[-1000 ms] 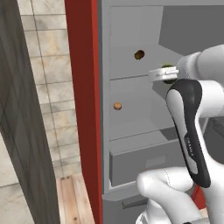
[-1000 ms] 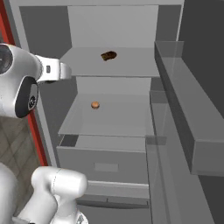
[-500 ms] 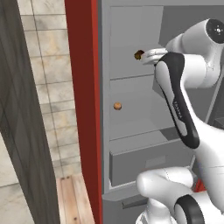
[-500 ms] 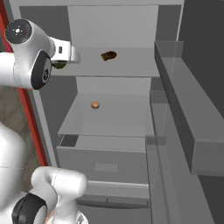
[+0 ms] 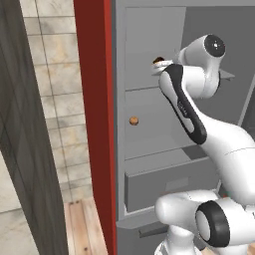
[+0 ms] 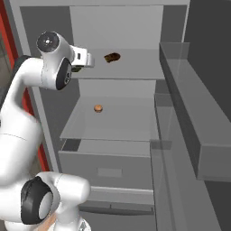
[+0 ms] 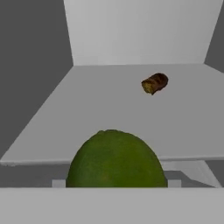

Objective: Place the lime in the correct fridge rack based on whether it is a fruit or vegetable. Finally, close the fridge door.

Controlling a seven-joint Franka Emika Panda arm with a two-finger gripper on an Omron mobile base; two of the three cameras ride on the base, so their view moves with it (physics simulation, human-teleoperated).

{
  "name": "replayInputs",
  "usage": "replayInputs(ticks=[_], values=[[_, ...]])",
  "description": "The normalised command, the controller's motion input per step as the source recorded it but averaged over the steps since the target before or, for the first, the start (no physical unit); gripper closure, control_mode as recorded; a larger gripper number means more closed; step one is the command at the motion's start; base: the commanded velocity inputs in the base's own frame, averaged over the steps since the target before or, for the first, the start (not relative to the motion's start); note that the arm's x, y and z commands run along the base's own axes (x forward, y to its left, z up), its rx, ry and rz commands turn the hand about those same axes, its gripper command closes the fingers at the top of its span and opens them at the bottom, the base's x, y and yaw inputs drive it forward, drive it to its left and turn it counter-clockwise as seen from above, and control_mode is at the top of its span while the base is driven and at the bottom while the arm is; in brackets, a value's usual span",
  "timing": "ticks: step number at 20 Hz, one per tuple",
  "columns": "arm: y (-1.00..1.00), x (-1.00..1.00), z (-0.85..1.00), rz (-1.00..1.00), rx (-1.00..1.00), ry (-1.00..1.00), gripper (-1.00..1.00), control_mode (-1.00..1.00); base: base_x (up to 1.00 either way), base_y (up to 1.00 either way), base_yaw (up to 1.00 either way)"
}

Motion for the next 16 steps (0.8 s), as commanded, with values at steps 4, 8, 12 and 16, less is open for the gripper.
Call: replayInputs(ticks=[4,8,12,16], values=[[-0.15,1.00,0.00,0.00,0.02,0.13,1.00,-1.00,0.00,0.00,0.00],[-0.07,1.00,0.00,0.00,0.00,0.14,1.00,-1.00,0.00,0.00,0.00],[0.00,0.99,0.00,0.00,0.00,0.14,-1.00,-1.00,0.00,0.00,0.00],[0.00,0.94,-0.11,0.00,0.00,0.04,-1.00,-1.00,0.00,0.00,0.00]])
